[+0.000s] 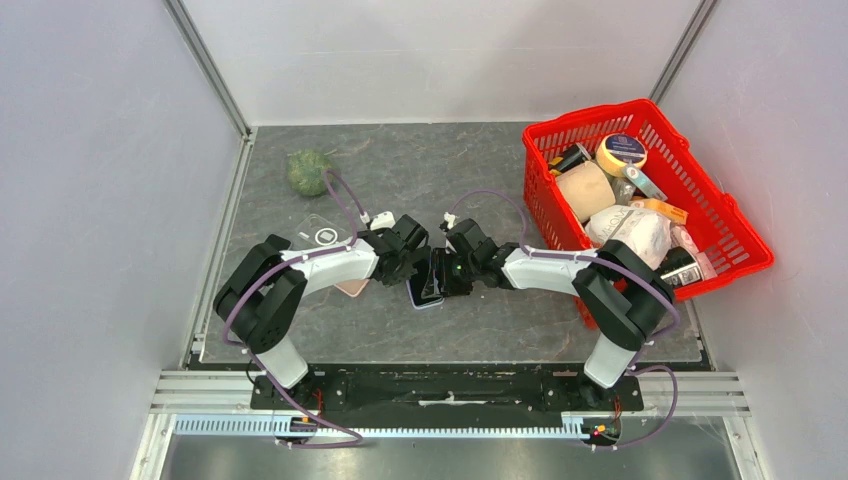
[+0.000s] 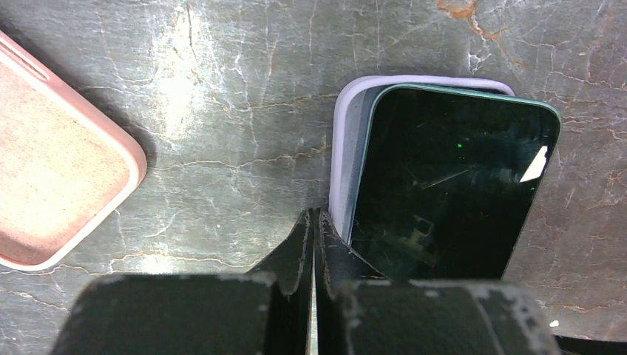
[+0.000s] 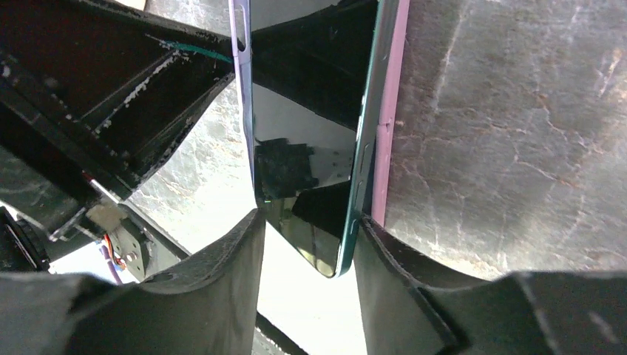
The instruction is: Put the phone into the phone case
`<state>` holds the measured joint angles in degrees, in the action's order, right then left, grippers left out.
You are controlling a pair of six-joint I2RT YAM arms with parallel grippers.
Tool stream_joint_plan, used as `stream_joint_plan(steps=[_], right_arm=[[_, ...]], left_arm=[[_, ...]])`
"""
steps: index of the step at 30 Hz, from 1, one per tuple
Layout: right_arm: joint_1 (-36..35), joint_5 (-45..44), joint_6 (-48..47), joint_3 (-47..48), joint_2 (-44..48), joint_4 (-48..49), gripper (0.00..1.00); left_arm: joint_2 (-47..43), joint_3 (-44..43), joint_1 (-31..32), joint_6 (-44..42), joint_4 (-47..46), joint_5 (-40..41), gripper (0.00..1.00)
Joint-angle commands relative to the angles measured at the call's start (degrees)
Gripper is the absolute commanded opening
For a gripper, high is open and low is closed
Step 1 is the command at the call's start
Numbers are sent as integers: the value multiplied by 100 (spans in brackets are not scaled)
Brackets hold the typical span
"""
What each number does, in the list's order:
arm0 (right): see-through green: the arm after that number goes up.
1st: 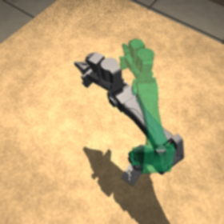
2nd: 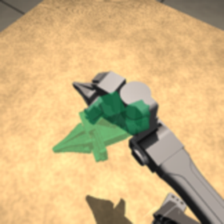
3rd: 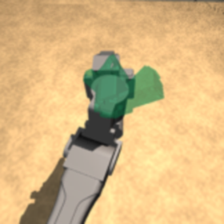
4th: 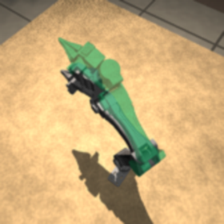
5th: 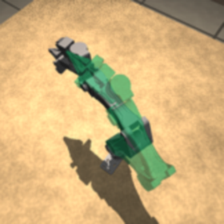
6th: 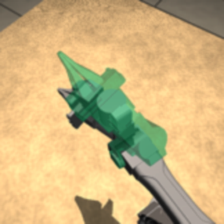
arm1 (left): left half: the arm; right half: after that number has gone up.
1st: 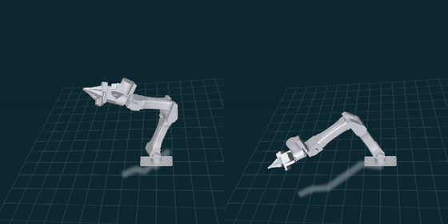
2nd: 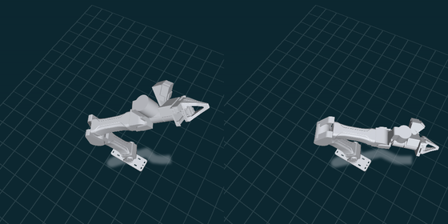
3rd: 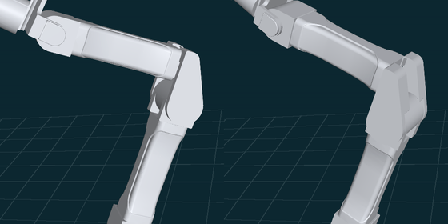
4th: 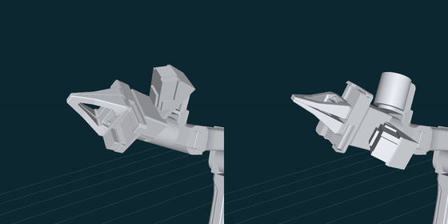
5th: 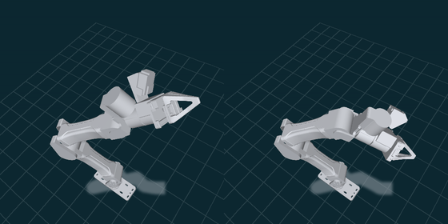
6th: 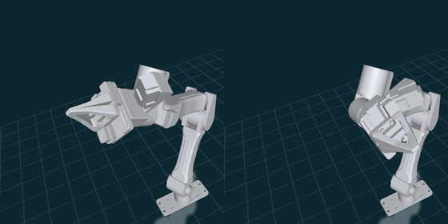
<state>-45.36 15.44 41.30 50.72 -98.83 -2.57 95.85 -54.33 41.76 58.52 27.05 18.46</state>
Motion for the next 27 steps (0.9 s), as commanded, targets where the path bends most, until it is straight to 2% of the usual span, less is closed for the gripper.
stream_joint_plan(steps=[1,8,13,27], right_arm=[[-21,-181,-238,453,370,-550,56],[-25,-903,-428,862,404,-1396,66],[-3,-1297,-565,1202,139,-1612,67],[428,-1292,-707,2036,-837,-1646,55]], left_arm=[[64,-5,-60,-139,-139,191,2],[-19,97,-233,-196,-112,211,2],[-82,109,-368,-251,-65,252,2],[450,-368,-572,-468,-50,169,2]])
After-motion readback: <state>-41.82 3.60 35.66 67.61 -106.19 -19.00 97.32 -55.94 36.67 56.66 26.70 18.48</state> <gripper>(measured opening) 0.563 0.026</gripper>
